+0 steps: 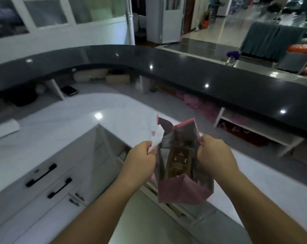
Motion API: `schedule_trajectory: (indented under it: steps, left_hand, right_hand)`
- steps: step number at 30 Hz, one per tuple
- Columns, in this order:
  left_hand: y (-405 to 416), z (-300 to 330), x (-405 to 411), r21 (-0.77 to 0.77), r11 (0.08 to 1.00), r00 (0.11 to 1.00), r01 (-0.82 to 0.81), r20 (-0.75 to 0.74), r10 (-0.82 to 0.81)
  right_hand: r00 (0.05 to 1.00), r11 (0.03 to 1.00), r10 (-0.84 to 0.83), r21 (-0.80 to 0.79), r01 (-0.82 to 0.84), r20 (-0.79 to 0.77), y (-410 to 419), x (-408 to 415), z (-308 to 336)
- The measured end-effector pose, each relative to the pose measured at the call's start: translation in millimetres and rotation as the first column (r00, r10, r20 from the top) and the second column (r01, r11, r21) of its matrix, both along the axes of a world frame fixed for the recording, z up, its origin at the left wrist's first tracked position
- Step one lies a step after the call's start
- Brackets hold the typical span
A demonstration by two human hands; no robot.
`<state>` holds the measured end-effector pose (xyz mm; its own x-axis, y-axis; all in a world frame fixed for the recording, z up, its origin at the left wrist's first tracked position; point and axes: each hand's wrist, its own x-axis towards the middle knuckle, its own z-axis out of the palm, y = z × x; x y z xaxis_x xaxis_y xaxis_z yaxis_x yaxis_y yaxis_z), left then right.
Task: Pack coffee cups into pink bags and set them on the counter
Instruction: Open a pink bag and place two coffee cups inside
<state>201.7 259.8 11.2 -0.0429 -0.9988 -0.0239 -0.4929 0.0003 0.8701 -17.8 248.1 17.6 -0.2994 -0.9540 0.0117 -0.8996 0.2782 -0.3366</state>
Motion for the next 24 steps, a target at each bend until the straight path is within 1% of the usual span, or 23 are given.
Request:
schedule_trajectory:
  steps: [1, 3, 8, 12, 16, 20, 24]
  left_hand:
    - [-0.4, -2.1, 20.3, 0.010, 0.999, 0.998, -0.053, -0.028, 0.053]
    - [-2.6, -4.3, 60.5, 0.008, 0.989, 0.989, -0.147, -0.029, 0.147]
    - [-11.7, -2.2, 145.9, 0.039, 0.934, 0.934, -0.355, 0.056, 0.352]
    - [-27.4, 3.1, 200.1, 0.008, 0.880, 0.874, -0.476, 0.119, 0.471]
    - [-37.9, 5.9, 245.7, 0.007, 0.772, 0.758, -0.635, 0.198, 0.622]
    - [-35.0, 8.3, 291.7, 0.013, 0.650, 0.638, -0.759, 0.207, 0.741]
    - [-16.4, 10.9, 339.1, -0.019, 0.530, 0.512, -0.848, 0.235, 0.826]
  right_hand:
    - [0.999, 0.999, 0.047, 0.000, -0.047, 0.008, -9.6, 19.9, -0.9]
    - [0.991, 0.991, 0.135, 0.007, -0.136, 0.019, -29.8, 60.0, -2.7]
    - [0.936, 0.936, 0.352, -0.005, -0.352, -0.009, -85.6, 155.4, -12.0]
    - [0.869, 0.869, 0.495, 0.003, -0.495, 0.013, -134.6, 228.5, -15.3]
    - [0.775, 0.775, 0.632, -0.024, -0.632, 0.021, -176.4, 294.6, -13.6]
    - [0.638, 0.640, 0.769, -0.052, -0.767, 0.051, -202.2, 369.3, -7.5]
    - [0.499, 0.503, 0.863, -0.037, -0.864, 0.084, -205.3, 438.3, -1.1]
